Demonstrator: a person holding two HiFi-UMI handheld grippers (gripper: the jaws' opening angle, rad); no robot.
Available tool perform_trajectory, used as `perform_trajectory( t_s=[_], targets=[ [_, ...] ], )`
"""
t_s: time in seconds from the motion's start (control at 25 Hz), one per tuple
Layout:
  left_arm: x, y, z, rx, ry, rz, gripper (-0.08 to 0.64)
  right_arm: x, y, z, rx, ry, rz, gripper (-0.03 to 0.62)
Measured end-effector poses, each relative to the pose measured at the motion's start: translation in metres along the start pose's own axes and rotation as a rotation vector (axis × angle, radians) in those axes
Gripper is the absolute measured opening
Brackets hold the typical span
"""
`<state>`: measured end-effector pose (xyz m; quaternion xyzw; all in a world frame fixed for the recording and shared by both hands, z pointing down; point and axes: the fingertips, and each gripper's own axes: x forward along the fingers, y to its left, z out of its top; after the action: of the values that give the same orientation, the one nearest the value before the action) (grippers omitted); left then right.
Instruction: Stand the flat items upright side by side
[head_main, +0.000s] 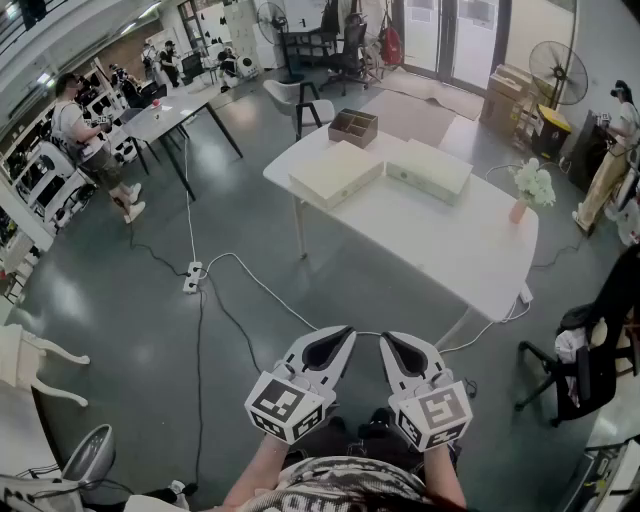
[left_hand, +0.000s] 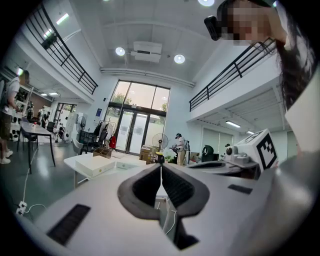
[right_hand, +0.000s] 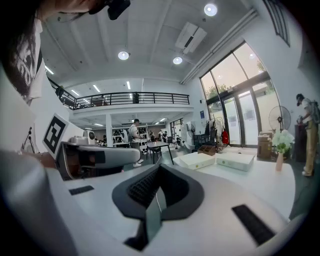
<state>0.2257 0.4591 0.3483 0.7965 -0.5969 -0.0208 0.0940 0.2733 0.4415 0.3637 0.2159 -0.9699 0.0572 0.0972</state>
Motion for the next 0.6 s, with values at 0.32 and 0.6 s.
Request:
perform_trajectory(
  t_s=[0.32, 0.6],
  targets=[
    [0.007, 0.004, -0.004, 0.003, 0.014, -0.006, 0.014, 0.005, -0.008, -0.008, 0.054, 0.000, -0.006, -0.002],
    [0.019, 0.002, -0.005, 0.002, 0.017, 0.016, 0.014, 0.006, -0.027, -0.009, 0.110, -0.015, 0.010, 0.000]
  ],
)
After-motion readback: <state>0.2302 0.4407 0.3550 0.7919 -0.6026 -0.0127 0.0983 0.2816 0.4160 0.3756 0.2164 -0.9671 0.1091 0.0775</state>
